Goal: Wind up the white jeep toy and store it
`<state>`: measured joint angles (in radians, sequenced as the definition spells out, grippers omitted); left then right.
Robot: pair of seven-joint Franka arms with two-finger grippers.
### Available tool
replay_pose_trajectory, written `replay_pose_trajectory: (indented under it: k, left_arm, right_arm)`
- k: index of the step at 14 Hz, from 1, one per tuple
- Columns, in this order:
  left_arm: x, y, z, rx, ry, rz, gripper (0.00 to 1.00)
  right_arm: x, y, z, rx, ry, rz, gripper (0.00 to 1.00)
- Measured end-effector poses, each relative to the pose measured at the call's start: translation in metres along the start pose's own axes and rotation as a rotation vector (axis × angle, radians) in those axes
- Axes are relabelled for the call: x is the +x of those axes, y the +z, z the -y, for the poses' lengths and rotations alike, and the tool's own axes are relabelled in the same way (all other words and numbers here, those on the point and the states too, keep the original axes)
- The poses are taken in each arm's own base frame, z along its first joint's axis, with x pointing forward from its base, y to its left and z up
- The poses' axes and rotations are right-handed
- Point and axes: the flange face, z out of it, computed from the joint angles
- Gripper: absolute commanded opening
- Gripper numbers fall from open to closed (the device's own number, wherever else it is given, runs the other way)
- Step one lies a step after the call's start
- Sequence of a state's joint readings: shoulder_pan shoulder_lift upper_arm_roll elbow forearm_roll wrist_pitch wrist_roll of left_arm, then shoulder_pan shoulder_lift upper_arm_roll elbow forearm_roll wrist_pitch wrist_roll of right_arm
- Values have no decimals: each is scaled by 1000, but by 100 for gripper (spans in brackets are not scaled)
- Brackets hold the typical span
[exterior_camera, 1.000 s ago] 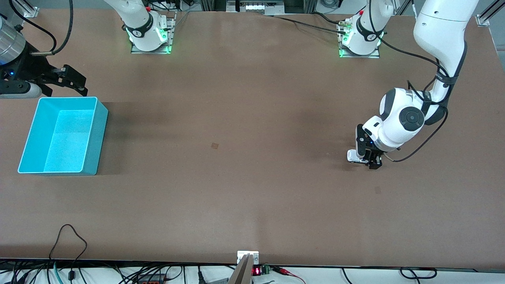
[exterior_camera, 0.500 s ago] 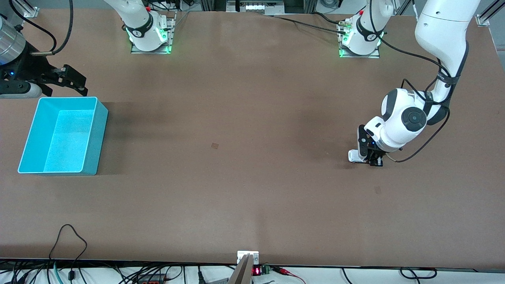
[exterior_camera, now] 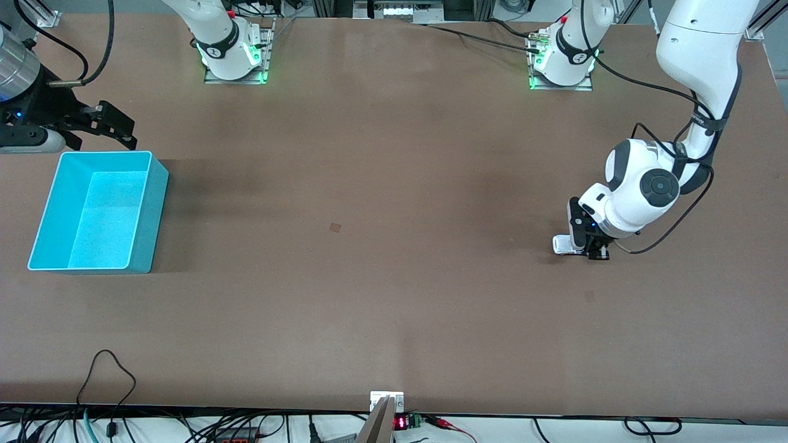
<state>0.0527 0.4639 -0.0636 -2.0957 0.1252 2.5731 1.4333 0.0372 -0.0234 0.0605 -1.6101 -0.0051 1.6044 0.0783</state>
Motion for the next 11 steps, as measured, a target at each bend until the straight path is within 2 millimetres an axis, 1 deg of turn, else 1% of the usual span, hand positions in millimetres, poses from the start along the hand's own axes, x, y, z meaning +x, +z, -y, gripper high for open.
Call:
replay_pose_trajectory:
  k: [6, 8, 11]
  left_arm:
    - [-81, 3, 0, -16, 53, 3, 9]
    - [-102, 4, 0, -15, 73, 3, 9]
    - [-125, 5, 1, -12, 80, 3, 9]
  right_arm:
    - [0, 0, 0, 0, -1, 0, 100]
    - [0, 0, 0, 0, -1, 0, 100]
    - [0, 0, 0, 0, -1, 1, 100]
